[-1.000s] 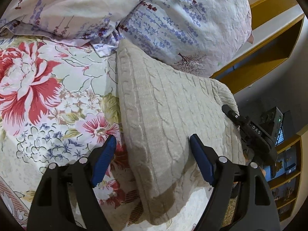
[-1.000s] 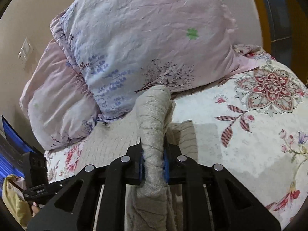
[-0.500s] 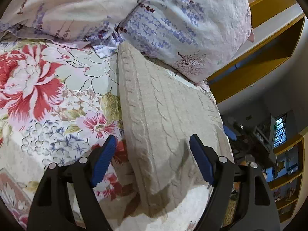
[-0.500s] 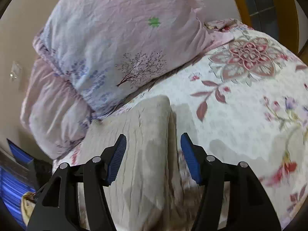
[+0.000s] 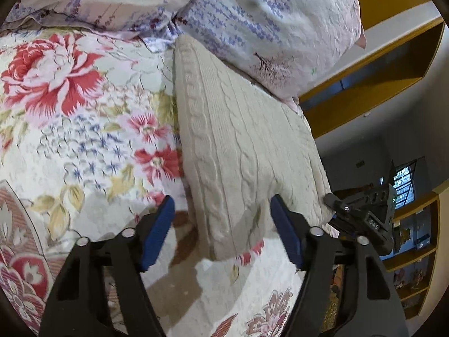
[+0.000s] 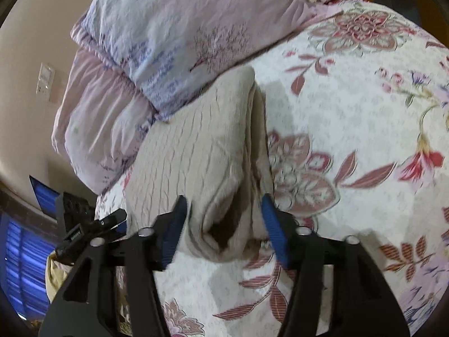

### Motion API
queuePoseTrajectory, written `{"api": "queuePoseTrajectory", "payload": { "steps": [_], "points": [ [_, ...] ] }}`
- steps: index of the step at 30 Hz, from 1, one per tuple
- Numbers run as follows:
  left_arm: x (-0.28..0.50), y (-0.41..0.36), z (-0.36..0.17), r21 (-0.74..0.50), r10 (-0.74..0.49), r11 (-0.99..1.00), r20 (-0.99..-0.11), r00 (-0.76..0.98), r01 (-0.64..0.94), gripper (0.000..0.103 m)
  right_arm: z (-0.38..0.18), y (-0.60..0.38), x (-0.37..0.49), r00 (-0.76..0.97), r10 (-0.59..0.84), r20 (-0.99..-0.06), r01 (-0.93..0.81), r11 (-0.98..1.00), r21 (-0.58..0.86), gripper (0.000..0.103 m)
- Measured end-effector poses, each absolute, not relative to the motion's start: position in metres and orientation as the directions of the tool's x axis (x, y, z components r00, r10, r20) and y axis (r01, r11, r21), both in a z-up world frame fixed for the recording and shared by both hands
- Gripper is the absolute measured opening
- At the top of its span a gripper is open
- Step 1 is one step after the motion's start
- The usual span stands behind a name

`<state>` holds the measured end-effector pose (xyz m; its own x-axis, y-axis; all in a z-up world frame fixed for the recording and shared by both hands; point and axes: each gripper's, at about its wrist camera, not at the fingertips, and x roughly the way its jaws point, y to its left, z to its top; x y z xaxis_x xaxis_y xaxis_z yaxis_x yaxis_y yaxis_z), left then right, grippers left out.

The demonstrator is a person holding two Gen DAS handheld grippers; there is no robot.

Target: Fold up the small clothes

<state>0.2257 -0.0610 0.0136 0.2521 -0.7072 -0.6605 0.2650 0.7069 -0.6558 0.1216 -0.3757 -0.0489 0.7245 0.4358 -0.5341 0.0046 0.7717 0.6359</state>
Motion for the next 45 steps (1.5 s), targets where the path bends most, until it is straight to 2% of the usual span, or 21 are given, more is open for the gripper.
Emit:
{"api": "queuePoseTrajectory", "payload": {
  "steps": [1,2,3,4,6,9,13,15,18,20,21,22,23,25,30,33,37,41,43,45],
  "points": [
    [0.225,-0.062,0.012,-0.658,-0.709,0.705,-0.663,0.241,0.264,0.058,-0.050,-0.373,0.122,0.724,0.420,-0.547,0.008,0.788,0.616,0.029],
    [0.224,-0.065,0.009,-0.664,-0.715,0.699,-0.663,0.223,0.265,0.047,-0.048,-0.370,0.123,0.729,0.409,-0.549,0.002,0.800,0.600,0.020],
    [0.223,-0.067,0.006,-0.670,-0.721,0.692,-0.660,0.210,0.269,0.041,-0.047,-0.371,0.122,0.733,0.407,-0.545,-0.003,0.803,0.595,0.014],
    [0.223,-0.068,0.005,-0.671,-0.724,0.688,-0.659,0.202,0.275,0.031,-0.041,-0.371,0.120,0.752,0.389,-0.532,-0.006,0.811,0.586,0.012],
    [0.220,-0.068,0.006,-0.649,-0.711,0.701,-0.668,0.219,0.296,0.021,-0.027,-0.374,0.113,0.797,0.355,-0.489,-0.021,0.825,0.565,0.009],
    [0.217,-0.066,0.008,-0.657,-0.721,0.691,-0.656,0.222,0.302,0.017,-0.014,-0.378,0.106,0.839,0.290,-0.461,-0.008,0.853,0.522,0.009],
    [0.213,-0.066,0.003,-0.637,-0.705,0.706,-0.671,0.227,0.309,0.016,-0.047,-0.378,0.125,0.760,0.206,-0.616,0.116,0.890,0.441,0.008],
    [0.212,-0.065,0.002,-0.639,-0.706,0.705,-0.671,0.225,0.307,0.016,-0.059,-0.382,0.127,0.752,0.230,-0.617,0.128,0.868,0.480,0.009],
    [0.215,-0.064,0.002,-0.644,-0.707,0.704,-0.675,0.212,0.299,0.022,-0.059,-0.389,0.128,0.747,0.266,-0.609,0.125,0.843,0.523,0.010],
    [0.217,-0.064,0.002,-0.640,-0.701,0.710,-0.682,0.208,0.295,0.036,-0.055,-0.393,0.128,0.743,0.289,-0.604,0.119,0.831,0.544,0.019],
    [0.217,-0.063,0.003,-0.641,-0.702,0.709,-0.681,0.210,0.294,0.041,-0.053,-0.396,0.127,0.746,0.308,-0.590,0.111,0.817,0.566,0.031],
    [0.218,-0.062,0.005,-0.642,-0.703,0.708,-0.676,0.219,0.294,0.053,-0.049,-0.401,0.127,0.760,0.330,-0.560,0.099,0.793,0.601,0.040],
    [0.219,-0.060,0.007,-0.639,-0.701,0.711,-0.675,0.231,0.292,0.064,-0.047,-0.404,0.127,0.772,0.340,-0.536,0.091,0.777,0.623,0.042],
    [0.224,-0.059,0.013,-0.620,-0.684,0.729,-0.680,0.264,0.292,0.073,-0.041,-0.408,0.132,0.786,0.359,-0.503,0.077,0.750,0.657,0.042],
    [0.237,-0.067,0.019,-0.566,-0.638,0.770,-0.706,0.309,0.295,0.079,-0.038,-0.402,0.160,0.782,0.353,-0.513,0.091,0.750,0.656,0.042],
    [0.244,-0.074,0.016,-0.532,-0.603,0.797,-0.726,0.330,0.285,0.079,-0.037,-0.393,0.177,0.780,0.324,-0.536,0.097,0.783,0.614,0.013],
    [0.249,-0.082,0.016,-0.527,-0.593,0.805,-0.726,0.348,0.273,0.082,-0.019,-0.388,0.176,0.843,0.180,-0.507,0.123,0.853,0.507,0.010],
    [0.254,-0.089,0.014,-0.513,-0.582,0.813,-0.734,0.351,0.276,0.083,-0.050,-0.398,0.192,0.769,0.118,-0.628,0.242,0.855,0.458,0.009],
    [0.256,-0.092,0.011,-0.508,-0.579,0.815,-0.736,0.351,0.278,0.084,-0.062,-0.399,0.195,0.741,0.064,-0.669,0.298,0.861,0.412,0.000],
    [0.258,-0.094,0.009,-0.501,-0.572,0.819,-0.741,0.351,0.279,0.086,-0.061,-0.399,0.193,0.744,0.067,-0.664,0.291,0.863,0.413,0.000]
  ]
}}
